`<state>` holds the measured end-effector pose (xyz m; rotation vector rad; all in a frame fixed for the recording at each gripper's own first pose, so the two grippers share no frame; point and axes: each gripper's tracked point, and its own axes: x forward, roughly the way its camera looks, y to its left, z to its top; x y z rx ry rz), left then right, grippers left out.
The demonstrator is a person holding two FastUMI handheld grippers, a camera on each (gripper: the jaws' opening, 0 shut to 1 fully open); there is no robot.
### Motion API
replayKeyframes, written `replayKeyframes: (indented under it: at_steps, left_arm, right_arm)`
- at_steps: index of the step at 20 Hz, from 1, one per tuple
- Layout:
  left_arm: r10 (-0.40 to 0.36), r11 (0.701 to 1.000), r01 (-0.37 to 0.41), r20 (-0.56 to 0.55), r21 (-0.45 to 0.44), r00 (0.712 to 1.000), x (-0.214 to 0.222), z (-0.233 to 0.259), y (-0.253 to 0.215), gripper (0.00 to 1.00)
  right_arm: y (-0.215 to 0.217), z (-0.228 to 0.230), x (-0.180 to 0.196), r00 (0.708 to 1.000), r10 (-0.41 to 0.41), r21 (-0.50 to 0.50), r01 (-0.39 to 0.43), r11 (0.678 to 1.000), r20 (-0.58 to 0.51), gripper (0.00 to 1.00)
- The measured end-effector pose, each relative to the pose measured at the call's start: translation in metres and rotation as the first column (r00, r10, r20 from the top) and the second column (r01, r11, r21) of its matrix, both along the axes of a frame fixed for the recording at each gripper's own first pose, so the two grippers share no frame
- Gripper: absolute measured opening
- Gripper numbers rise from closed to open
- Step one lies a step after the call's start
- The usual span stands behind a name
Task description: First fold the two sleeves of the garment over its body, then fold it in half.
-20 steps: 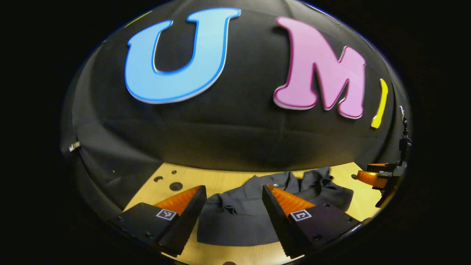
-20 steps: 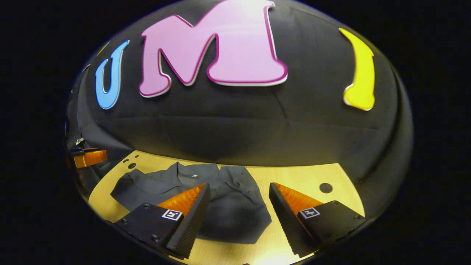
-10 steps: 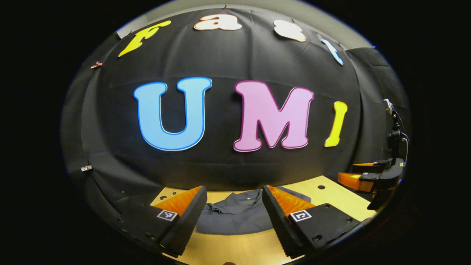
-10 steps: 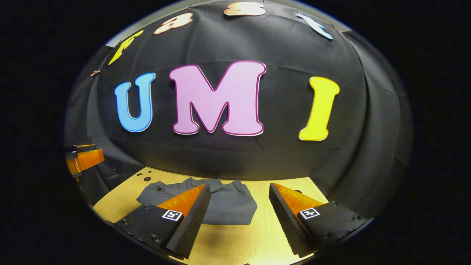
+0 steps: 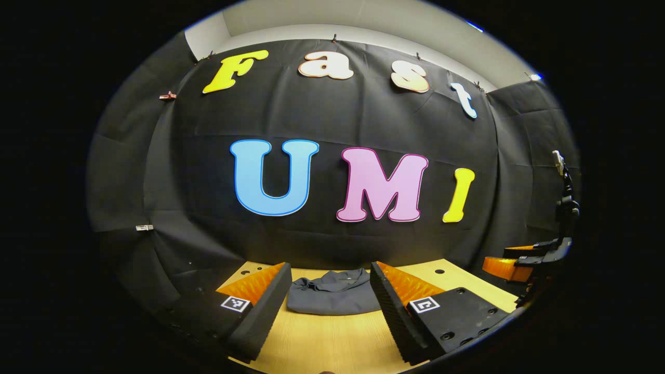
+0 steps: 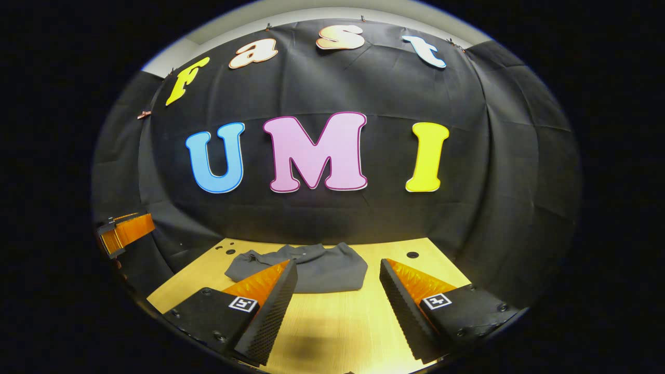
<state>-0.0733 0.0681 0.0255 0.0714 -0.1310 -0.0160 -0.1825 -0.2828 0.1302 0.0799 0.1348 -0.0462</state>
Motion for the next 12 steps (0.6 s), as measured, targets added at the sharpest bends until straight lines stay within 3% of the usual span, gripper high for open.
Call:
replayKeyframes:
  at_steps: [5, 12]
  left_arm:
    - [0.022, 0.998, -0.025, -0.043, -0.066, 0.999, -0.022, -0.034, -0.005, 0.96]
    - [-0.067, 0.997, 0.063, -0.086, -0.046, 0.994, 0.000, -0.046, -0.047, 0.96]
  right_arm:
    - [0.010, -0.009, -0.039, 0.999, -0.042, 0.027, 0.042, 0.999, 0.005, 0.99]
    - [0.029, -0.004, -0.048, 0.999, 0.004, -0.031, -0.002, 1.000, 0.034, 0.99]
